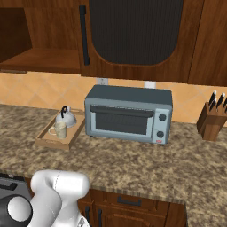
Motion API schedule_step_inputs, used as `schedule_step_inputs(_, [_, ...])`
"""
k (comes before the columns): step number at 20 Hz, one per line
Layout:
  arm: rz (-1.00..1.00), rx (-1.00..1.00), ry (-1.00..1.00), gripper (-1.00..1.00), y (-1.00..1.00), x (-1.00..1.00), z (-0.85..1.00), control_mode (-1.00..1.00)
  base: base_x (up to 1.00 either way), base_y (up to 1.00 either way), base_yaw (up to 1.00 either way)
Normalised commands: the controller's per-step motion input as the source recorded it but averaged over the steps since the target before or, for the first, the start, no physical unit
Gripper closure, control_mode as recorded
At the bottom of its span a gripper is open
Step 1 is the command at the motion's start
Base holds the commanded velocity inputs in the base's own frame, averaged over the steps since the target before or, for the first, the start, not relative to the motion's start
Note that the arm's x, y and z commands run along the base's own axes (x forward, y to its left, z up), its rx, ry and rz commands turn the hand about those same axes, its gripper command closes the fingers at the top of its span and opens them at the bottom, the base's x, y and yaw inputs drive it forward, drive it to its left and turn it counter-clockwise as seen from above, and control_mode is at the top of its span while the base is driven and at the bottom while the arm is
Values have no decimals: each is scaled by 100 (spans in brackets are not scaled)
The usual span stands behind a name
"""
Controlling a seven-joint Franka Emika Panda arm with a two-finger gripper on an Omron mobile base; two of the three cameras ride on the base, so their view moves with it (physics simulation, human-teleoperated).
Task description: Pick the kettle from the counter and place it on the tray. Then pick the mug from the cabinet and place it on the tray. Then close the cabinet doors.
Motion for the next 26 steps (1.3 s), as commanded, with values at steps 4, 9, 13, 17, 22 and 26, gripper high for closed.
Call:
schedule_step_inputs(4, [-4, 0, 1, -100, -18, 46, -12, -100, 0, 0, 0])
schedule_step_inputs(9, [-11, -1, 2, -100, -43, 39, -9, -100, 0, 0, 0])
schedule_step_inputs(13, [-27, -1, 0, -100, -64, 30, -1, -100, 0, 0, 0])
schedule_step_inputs(17, [-37, 0, 1, -100, -65, 35, 0, -100, 0, 0, 0])
schedule_step_inputs(22, [-39, 0, 8, -100, -68, 33, 0, -100, 0, 0, 0])
schedule_step_inputs(26, [-34, 0, 11, -100, -72, 32, 0, -100, 0, 0, 0])
